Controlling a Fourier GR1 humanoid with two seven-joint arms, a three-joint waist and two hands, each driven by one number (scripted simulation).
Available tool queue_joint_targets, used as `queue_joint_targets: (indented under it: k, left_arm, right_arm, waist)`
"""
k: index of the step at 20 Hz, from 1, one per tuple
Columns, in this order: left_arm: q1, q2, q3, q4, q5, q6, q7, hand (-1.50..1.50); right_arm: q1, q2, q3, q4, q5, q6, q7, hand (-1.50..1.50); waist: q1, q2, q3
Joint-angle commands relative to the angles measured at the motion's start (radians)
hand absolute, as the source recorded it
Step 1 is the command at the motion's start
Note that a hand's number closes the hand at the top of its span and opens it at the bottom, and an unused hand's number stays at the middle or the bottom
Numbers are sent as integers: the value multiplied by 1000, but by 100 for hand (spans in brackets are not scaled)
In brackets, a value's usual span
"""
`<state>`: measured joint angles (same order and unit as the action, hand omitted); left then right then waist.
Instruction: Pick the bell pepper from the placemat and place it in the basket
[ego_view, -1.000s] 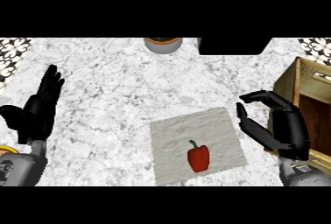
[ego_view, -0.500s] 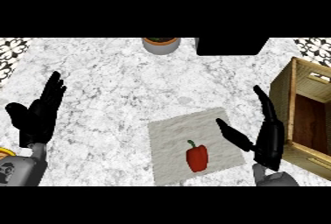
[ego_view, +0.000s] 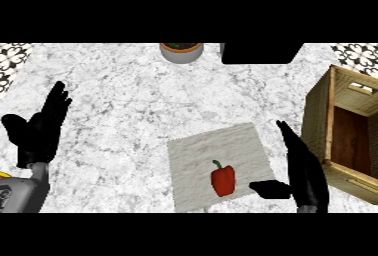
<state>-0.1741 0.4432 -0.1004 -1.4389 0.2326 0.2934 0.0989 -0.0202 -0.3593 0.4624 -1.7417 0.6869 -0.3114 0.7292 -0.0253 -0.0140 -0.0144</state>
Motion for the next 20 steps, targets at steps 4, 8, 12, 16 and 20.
queue_joint_targets:
  k: [4, 8, 12, 16, 20]
  left_arm:
    - [14, 12, 13, -54, 25, -24, 36, 0]
    - [-18, -19, 31, 28, 7, -41, -31, 0]
    - [-13, -43, 16, -2, -32, -33, 11, 0]
    - [-9, -51, 35, -12, -28, -51, 13, 0]
    - [-28, -60, 49, -1, -73, -43, 31, 0]
  right_arm:
    - [-8, -40, 74, -372, -40, 385, 457, -150]
    - [-33, 24, 72, -511, -39, 458, 617, -150]
    - [-56, 104, 72, -459, 39, 418, 572, -150]
    - [-43, 198, 109, -323, 133, 316, 465, -150]
    - [67, 210, 114, -304, 175, 274, 363, -150]
  waist:
    - [12, 1, 10]
    - [16, 12, 13]
    - [24, 13, 14]
    - [29, 14, 14]
    - [23, 13, 14]
